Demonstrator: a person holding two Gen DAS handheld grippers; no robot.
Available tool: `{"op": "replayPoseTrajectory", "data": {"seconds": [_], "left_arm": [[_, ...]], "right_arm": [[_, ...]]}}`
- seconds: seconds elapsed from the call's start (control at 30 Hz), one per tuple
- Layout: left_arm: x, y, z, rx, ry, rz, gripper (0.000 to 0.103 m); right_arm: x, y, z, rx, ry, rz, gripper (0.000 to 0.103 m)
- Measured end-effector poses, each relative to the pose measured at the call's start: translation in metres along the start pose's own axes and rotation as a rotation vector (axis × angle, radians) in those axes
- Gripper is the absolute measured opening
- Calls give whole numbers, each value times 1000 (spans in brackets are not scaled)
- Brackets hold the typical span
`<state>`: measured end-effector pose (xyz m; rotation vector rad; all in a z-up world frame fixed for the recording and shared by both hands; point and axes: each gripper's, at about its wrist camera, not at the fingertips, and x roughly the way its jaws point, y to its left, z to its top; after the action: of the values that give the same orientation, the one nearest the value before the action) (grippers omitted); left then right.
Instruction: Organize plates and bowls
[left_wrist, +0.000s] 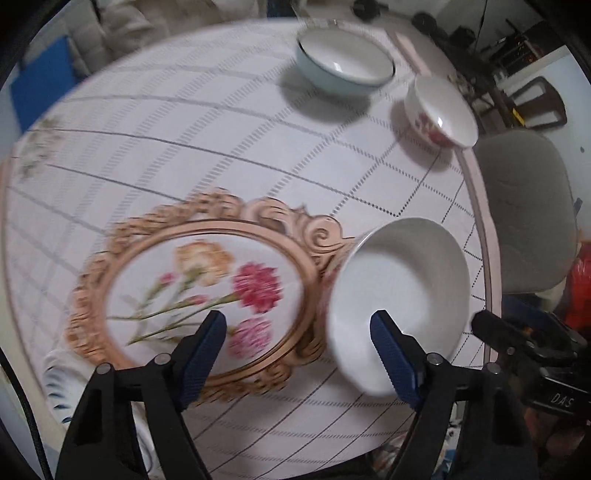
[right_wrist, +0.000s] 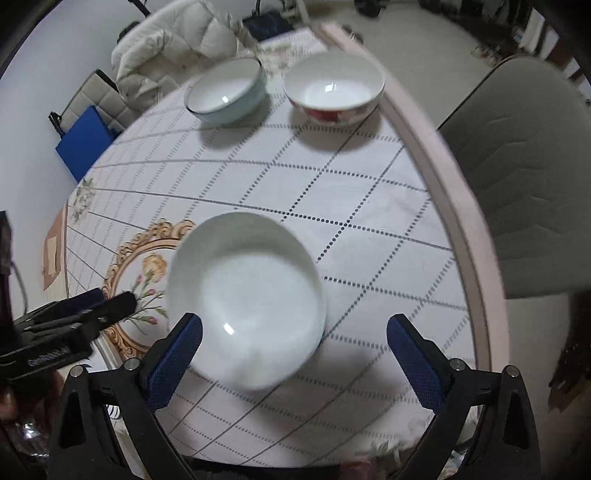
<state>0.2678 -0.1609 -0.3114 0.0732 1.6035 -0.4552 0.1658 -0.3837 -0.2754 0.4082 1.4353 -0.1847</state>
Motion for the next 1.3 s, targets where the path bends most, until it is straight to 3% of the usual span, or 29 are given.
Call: {"op": "replayPoseTrajectory", "data": {"seconds": [0.07,0.13,0.2,0.23,0.27,0.33,0.43,0.67,1.0,1.17,1.3], "left_arm": [[22,-9,8,14,47,-15,74],[37,-17,11,34,82,-4,70],[49,-22,11,45,112,6,67],[54,-23,11,43,122,10,55],[59,-24,11,38,139,8,49],[66,-25,11,24,157,0,26],[68,-26,10,17,149,-8,18],[63,-39,-1,50,90,64,17],[21,-16,-38,6,27,84,17],[8,6,-71,-41,11,102,18],[16,36,-94,-148,30,60,17]], "right_arm": [[21,-7,12,-3,53,7,85],[40,-13,19,-4,101,35,82],[54,-14,20,-12,140,33,64],[61,-14,21,-17,161,30,47],[68,-15,21,-22,180,36,37],[76,-15,21,-33,190,16,28],[79,-16,21,-57,184,-17,15],[85,-13,15,-118,190,-20,12],[81,22,-14,-206,216,24,12],[79,64,-43,-288,232,24,12],[91,84,-57,-322,257,18,12]]}}
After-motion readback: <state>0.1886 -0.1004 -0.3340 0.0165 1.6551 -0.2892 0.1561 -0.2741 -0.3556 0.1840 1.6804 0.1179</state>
